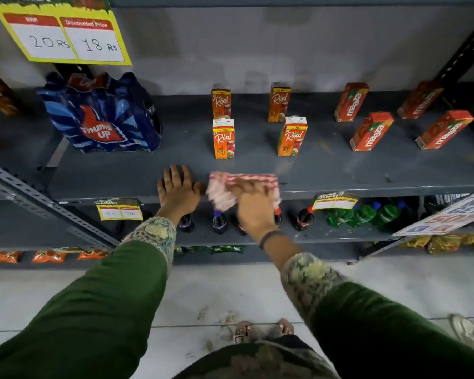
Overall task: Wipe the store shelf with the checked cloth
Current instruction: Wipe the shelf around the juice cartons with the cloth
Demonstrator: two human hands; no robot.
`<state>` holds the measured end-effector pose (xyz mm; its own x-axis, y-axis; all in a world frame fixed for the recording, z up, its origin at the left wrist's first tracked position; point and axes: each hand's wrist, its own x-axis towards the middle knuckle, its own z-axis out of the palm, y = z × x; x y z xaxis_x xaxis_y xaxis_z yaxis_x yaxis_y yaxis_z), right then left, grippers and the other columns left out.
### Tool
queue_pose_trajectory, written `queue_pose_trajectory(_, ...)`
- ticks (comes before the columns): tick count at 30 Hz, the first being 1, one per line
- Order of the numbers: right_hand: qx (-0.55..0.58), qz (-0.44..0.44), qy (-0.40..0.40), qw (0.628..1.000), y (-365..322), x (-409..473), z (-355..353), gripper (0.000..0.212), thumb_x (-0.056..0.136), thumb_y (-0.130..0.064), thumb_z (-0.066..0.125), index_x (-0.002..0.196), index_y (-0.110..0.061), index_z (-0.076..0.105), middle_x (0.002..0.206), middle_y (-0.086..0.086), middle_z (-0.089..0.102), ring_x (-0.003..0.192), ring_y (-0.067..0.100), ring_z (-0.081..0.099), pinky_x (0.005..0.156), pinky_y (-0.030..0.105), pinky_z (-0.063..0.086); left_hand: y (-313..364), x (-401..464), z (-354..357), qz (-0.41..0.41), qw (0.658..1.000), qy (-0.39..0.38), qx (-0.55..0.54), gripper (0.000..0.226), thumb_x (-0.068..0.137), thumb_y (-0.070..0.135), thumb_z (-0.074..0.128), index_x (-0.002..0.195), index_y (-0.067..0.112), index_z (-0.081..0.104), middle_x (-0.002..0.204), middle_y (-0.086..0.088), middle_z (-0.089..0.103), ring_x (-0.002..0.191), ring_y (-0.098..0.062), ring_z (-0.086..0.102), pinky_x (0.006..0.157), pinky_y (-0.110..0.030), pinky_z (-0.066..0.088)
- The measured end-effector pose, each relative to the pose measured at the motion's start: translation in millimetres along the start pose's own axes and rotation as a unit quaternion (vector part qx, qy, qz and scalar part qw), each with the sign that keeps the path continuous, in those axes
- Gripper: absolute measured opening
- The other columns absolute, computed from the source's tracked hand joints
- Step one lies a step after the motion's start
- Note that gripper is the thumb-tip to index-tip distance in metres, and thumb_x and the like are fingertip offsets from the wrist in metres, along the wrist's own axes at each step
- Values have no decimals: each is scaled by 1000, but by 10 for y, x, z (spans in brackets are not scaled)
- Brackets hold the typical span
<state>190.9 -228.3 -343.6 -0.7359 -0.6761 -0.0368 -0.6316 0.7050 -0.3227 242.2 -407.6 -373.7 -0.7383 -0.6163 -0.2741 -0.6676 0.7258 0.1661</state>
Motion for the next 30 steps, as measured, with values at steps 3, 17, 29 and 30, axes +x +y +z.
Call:
queue_pose_trajectory(3, 51, -39, 25, 998, -6, -247, -14, 66, 77, 5, 48, 130, -36, 53, 140, -9, 53, 127, 22, 43, 104, 45, 38, -1, -29, 23, 4, 1000, 12, -3, 63, 97, 44, 15, 147, 15, -7, 157, -14, -13, 144, -30, -12, 117, -47, -4)
queue_pose_trajectory(17, 126, -4, -16, 992, 857, -272, -445, 59, 83, 1, 45, 132, -32, 53, 128, 13, 60, 118, 33, 53, 101, 40, 47, 594, -384, 222, 22, 983, 182, 25, 57, 97, 30, 29, 144, 0, 20, 154, -19, 21, 144, -31, 12, 118, -48, 7)
queue_pose_trajectory(29, 28, 374, 219, 901, 4071, -632, -1708, 28, 80, -3, 54, 106, 7, 57, 101, 36, 62, 109, 48, 49, 84, 50, 48, 2665, -576, 655, 88, 981, 167, 45, 55, 98, 33, 24, 144, 4, 24, 155, -13, 22, 145, -24, 10, 118, -46, 2)
queue_pose_trajectory(30, 37, 377, 192, 905, 4096, -573, -1667, 28, 80, -3, 55, 106, 8, 58, 104, 36, 62, 111, 46, 49, 87, 49, 47, 2766, -561, 688, 66, 985, 156, 37, 57, 97, 34, 23, 145, 3, 19, 156, -14, 16, 146, -24, 7, 118, -47, 1)
